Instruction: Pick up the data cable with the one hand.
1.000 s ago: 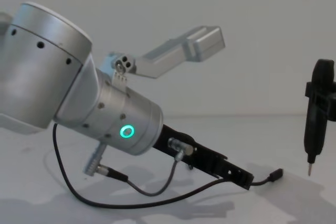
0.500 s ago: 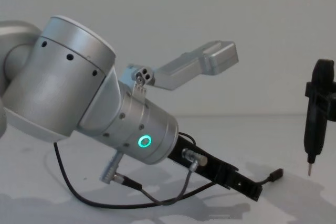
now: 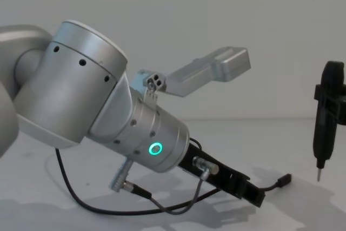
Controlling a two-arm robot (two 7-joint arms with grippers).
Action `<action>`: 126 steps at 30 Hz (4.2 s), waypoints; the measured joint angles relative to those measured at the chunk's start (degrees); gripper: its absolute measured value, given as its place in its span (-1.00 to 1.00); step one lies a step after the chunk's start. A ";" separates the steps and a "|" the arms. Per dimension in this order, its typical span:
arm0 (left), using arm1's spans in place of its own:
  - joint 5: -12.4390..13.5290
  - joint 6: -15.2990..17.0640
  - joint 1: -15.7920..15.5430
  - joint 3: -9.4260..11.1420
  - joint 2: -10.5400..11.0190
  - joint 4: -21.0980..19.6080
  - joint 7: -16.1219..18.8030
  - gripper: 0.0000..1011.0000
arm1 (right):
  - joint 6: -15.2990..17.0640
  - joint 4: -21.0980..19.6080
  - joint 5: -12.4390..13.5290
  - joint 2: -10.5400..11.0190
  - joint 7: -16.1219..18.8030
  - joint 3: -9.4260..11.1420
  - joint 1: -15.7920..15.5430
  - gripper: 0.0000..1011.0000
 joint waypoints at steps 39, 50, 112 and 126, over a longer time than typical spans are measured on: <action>1.10 -1.61 -0.42 0.91 0.74 -0.55 -1.52 -0.92 | -0.38 -2.87 1.64 -0.53 1.13 1.75 0.95 -0.45; 2.50 -5.81 -1.50 2.00 3.97 -2.76 -5.36 -0.92 | 2.30 -5.73 5.85 -1.15 2.71 3.95 1.71 -0.45; 2.28 -17.54 -5.67 2.52 11.93 -5.99 -17.57 -0.92 | 11.02 -3.69 18.83 -0.17 5.70 6.09 7.50 -0.45; 2.28 -17.63 -5.72 2.53 12.00 -5.99 -17.65 -0.92 | 11.14 -3.04 19.58 0.34 5.30 5.57 8.04 -0.45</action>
